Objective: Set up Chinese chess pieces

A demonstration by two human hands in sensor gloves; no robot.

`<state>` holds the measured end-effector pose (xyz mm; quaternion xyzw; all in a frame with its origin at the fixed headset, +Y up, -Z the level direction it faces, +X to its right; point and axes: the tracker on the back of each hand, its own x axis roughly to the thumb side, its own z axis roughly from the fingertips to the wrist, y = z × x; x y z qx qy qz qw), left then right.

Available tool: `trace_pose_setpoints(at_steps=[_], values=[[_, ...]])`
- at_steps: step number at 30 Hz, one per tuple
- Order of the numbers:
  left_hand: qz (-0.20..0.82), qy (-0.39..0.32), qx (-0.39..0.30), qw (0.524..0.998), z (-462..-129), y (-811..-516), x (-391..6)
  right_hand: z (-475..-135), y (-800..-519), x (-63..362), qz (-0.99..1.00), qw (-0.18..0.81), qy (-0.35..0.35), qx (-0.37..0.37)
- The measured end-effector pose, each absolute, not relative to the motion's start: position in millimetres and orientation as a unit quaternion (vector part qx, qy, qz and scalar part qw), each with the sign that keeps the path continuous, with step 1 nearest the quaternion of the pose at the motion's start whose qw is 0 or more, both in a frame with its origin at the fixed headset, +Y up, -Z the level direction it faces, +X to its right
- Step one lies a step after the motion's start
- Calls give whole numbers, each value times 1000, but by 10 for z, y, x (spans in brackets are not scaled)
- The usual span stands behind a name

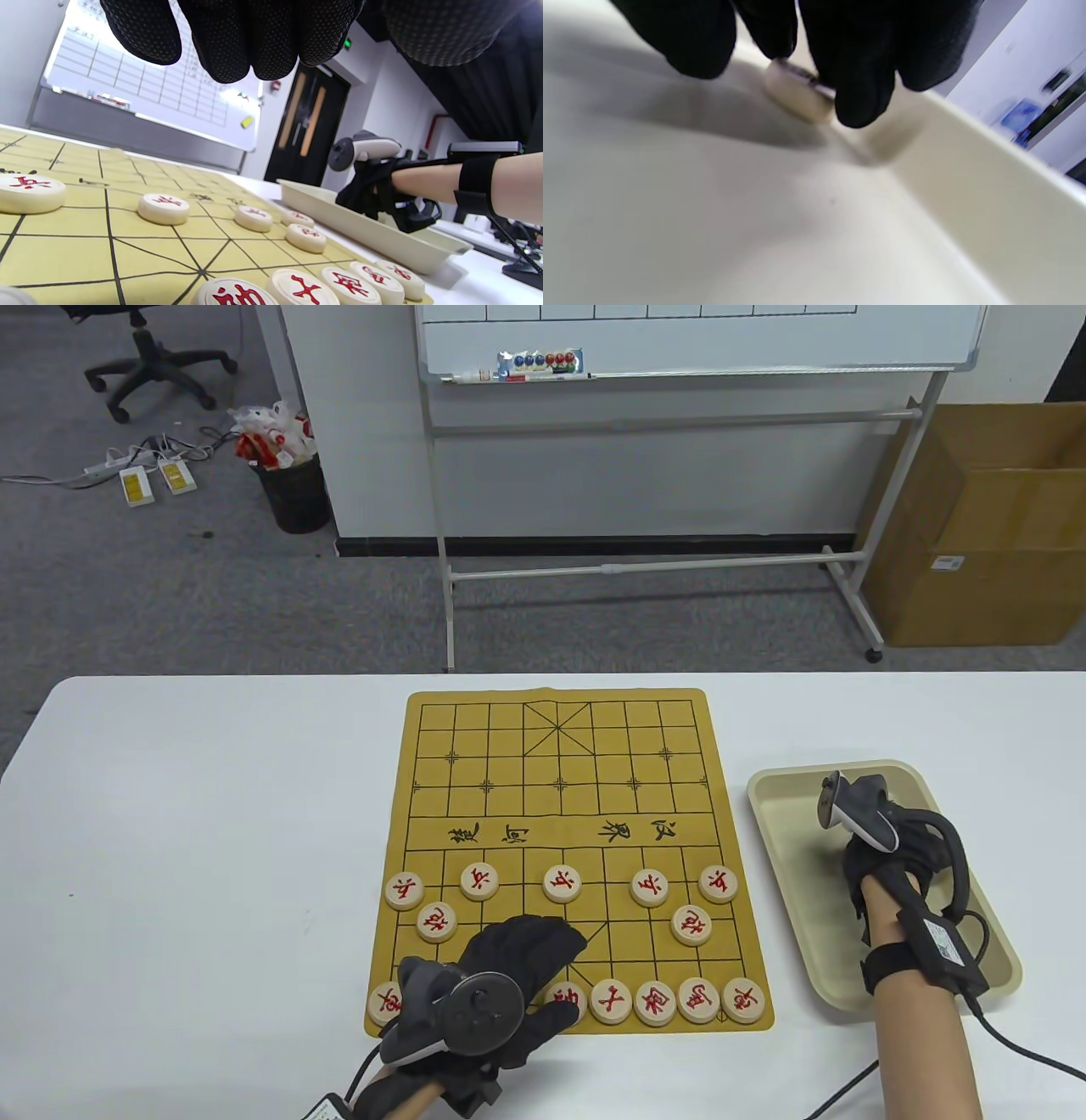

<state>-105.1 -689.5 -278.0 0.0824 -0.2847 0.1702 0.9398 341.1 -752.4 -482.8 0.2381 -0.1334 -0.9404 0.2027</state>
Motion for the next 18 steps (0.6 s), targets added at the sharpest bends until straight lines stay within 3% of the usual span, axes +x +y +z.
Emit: trace_pose_setpoints(at_steps=[2, 6, 10, 18], values=[[173, -283, 81, 940, -2789, -6894, -1062, -4818, -7517, 3424, -940, 213, -113, 244], [172, -282, 79, 941, -2796, -6899, -1062, -4824, -7570, 3493, -934, 174, -177, 257], [166, -283, 79, 941, -2792, -6901, -1054, -4822, -7507, 3517, -945, 142, -125, 266], [158, -286, 76, 942, -2785, -6903, -1027, -4811, -7530, 3544, -949, 112, -130, 264]])
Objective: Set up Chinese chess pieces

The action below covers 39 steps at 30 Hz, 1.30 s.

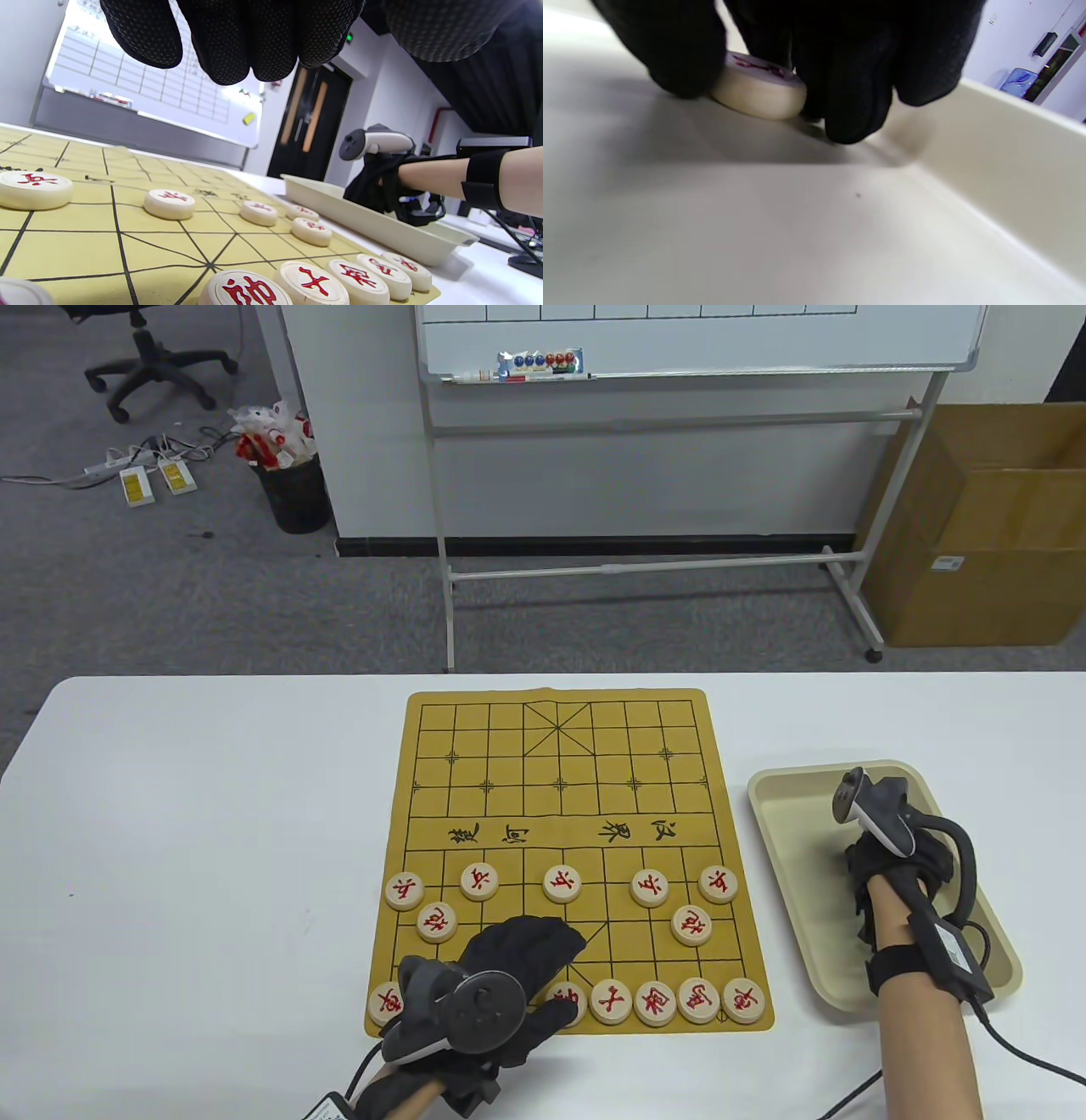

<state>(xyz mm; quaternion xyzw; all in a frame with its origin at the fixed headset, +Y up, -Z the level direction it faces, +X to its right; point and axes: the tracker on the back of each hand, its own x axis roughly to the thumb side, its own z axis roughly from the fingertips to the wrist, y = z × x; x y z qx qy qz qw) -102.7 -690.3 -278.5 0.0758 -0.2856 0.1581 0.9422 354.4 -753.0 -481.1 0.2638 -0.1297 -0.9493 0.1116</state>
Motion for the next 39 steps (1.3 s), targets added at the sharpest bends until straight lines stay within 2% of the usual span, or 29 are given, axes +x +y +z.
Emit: trace_pose_setpoints(at_steps=[5, 9, 13, 16, 18, 22, 27, 31, 32, 35, 39], values=[[152, -289, 82, 942, -2759, -6901, -999, -4757, -7417, 3528, -957, 71, -117, 256], [152, -289, 93, 941, -2731, -6881, -987, -4593, -7098, 3367, -974, 30, -72, 214], [153, -291, 113, 938, -2680, -6856, -960, -4234, -6723, 3022, -990, -67, -17, 121], [155, -298, 130, 933, -2614, -6833, -920, -3833, -6534, 2635, -986, -167, 26, -9], [153, -305, 138, 930, -2565, -6816, -892, -3537, -6472, 2349, -972, -218, 24, -85], [155, -315, 169, 921, -2477, -6783, -858, -3081, -6503, 1859, -946, -264, -18, -185], [117, -353, 239, 897, -2299, -6716, -769, -2778, -6661, 1444, -922, -277, -61, -264], [93, -360, 271, 888, -2214, -6695, -708, -2715, -6805, 1350, -892, -333, -93, -292], [88, -361, 270, 888, -2221, -6704, -697, -2709, -6829, 1339, -882, -350, -113, -296], [104, -376, 258, 884, -2226, -6718, -692, -2728, -6869, 1356, -880, -350, -116, -300], [77, -391, 243, 884, -2197, -6695, -653, -2736, -6913, 1346, -870, -357, -133, -312]])
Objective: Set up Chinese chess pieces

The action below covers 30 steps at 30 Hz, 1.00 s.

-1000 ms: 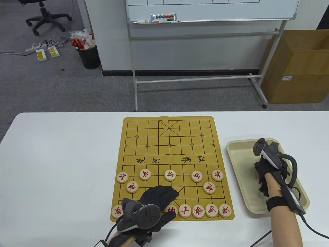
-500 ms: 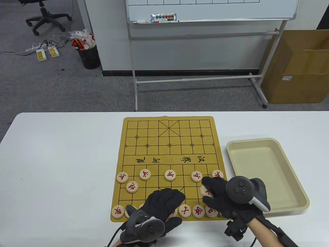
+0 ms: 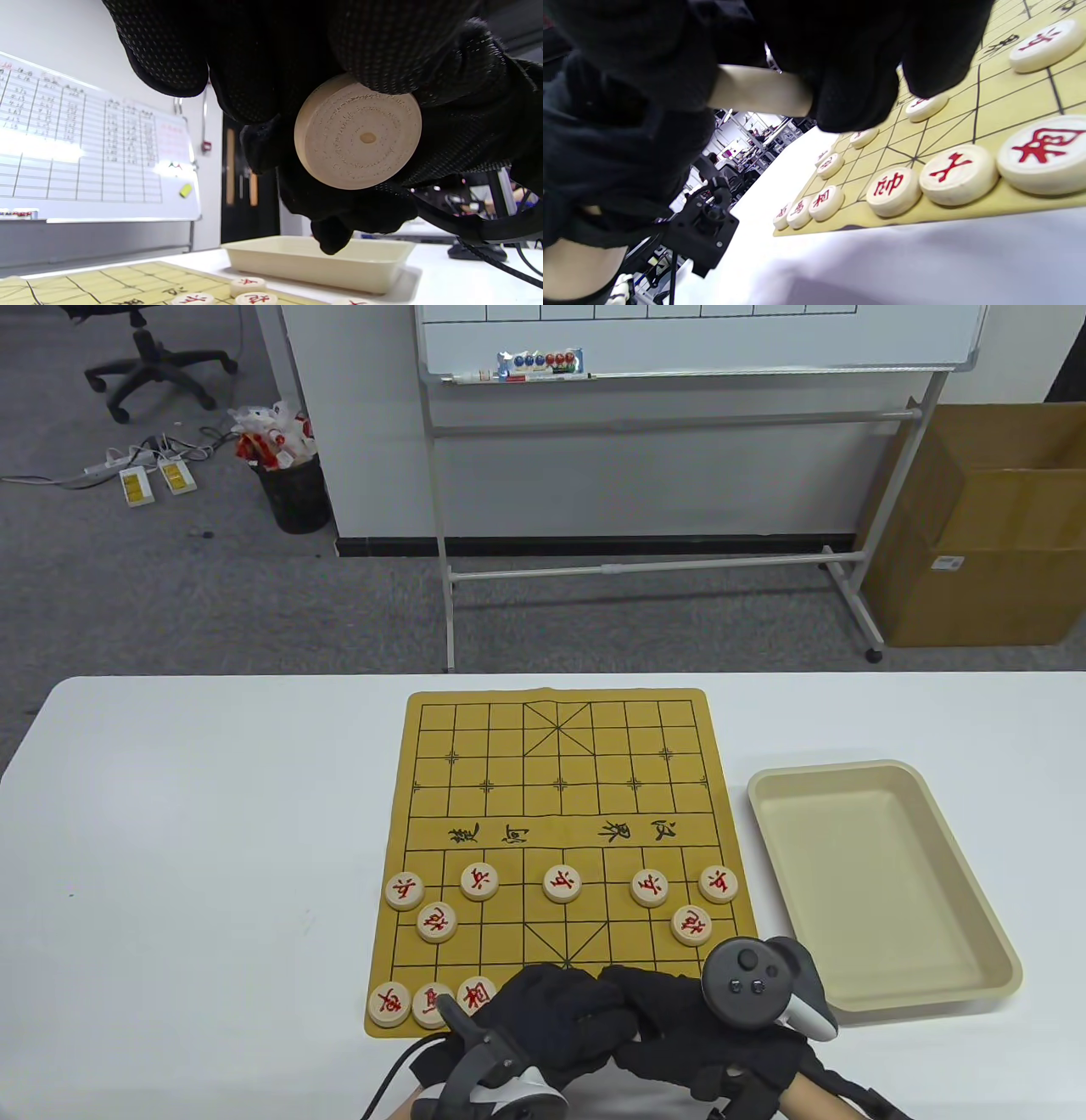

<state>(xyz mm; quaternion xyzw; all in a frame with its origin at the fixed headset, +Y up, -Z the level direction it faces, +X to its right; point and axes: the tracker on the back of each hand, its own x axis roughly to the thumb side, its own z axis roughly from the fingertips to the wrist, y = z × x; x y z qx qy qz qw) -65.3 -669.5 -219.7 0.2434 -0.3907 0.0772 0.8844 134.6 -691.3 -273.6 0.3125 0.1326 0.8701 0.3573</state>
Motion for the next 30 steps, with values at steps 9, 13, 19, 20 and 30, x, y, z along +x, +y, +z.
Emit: trace_pose_setpoints(at_steps=[9, 13, 19, 20, 30], values=[[64, -394, 240, 885, -2210, -6663, -665, -2725, -6931, 1354, 858, 378, 143, 316], [61, -390, 261, 881, -2213, -6665, -677, -2724, -6953, 1379, 855, 390, 137, 314], [15, -300, 248, 921, -2513, -6675, -902, -2641, -6882, 1468, 898, 342, -4, 277], [-11, -282, 237, 930, -2590, -6734, -939, -2623, -6865, 1474, 904, 323, -42, 277], [-178, -251, 89, 947, -2916, -7275, -815, -2537, -6837, 1470, 916, 272, -77, 286]])
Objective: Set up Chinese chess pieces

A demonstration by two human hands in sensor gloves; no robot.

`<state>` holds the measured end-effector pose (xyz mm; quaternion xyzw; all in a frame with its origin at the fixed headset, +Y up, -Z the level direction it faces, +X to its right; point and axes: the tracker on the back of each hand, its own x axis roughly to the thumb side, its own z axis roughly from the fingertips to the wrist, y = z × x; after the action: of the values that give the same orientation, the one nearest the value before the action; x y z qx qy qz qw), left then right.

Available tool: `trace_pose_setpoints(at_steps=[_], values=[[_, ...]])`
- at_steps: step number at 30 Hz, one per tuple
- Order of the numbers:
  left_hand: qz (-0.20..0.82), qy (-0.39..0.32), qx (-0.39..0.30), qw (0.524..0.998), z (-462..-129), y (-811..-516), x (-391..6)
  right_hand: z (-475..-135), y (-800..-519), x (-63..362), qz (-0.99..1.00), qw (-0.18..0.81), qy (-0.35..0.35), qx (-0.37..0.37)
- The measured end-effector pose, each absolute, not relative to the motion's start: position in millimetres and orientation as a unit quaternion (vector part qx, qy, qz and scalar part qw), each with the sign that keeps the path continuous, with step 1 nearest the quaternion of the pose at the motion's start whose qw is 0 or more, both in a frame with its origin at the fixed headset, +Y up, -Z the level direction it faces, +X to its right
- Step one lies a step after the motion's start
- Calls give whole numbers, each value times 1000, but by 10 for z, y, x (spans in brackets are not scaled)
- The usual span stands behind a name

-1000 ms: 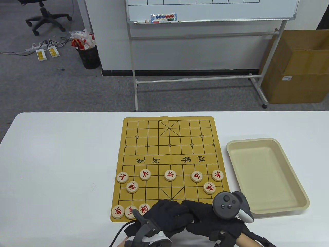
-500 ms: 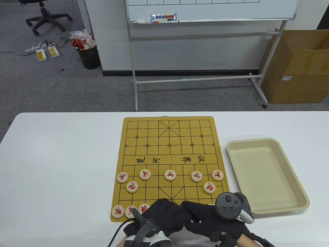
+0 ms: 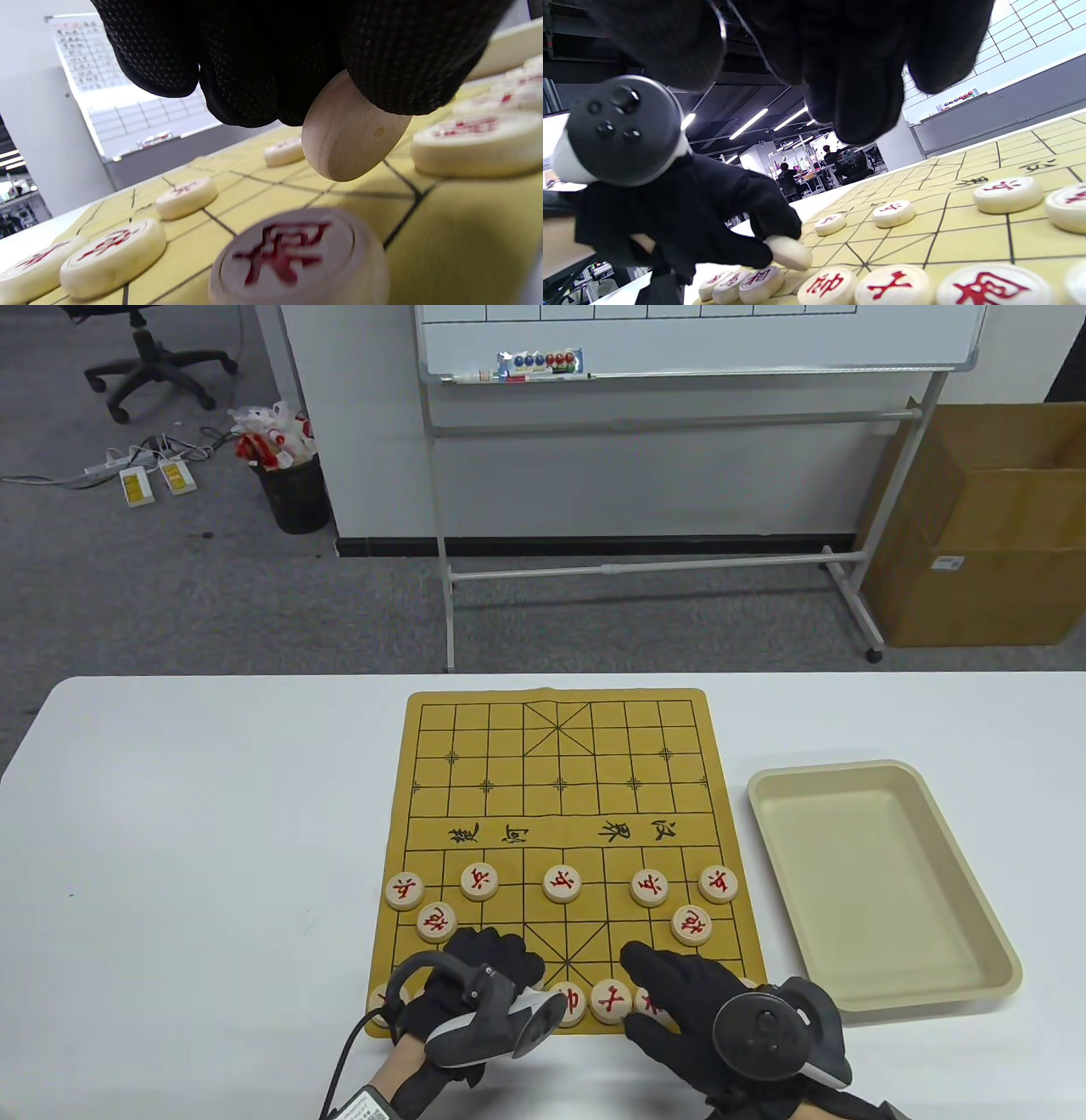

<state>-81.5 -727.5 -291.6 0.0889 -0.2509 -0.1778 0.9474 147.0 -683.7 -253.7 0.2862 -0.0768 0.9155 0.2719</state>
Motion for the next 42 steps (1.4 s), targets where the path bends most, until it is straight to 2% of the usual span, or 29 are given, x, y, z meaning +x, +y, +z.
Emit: trace_pose_setpoints(at_steps=[9, 13, 17, 23, 26, 32, 36, 42], values=[[-191, -262, 76, 943, -2917, -7353, -763, -2526, -6823, 1480, 914, 274, -80, 287], [-187, -270, 41, 944, -2936, -7411, -760, -2526, -6828, 1472, 915, 271, -78, 287], [-201, -278, 34, 939, -2930, -7469, -735, -2524, -6830, 1467, 916, 269, -77, 287], [-190, -275, 22, 942, -2928, -7400, -736, -2526, -6835, 1460, 918, 264, -75, 285], [-137, -262, 62, 953, -2911, -7207, -771, -2535, -6834, 1462, 920, 263, -73, 279], [53, -252, 120, 959, -2807, -6886, -917, -2615, -6853, 1498, 934, 240, -73, 254], [123, -257, 90, 954, -2777, -6891, -967, -2673, -6894, 1511, 941, 225, -51, 249], [135, -262, 79, 952, -2771, -6905, -933, -2670, -6901, 1534, 939, 232, -59, 248]])
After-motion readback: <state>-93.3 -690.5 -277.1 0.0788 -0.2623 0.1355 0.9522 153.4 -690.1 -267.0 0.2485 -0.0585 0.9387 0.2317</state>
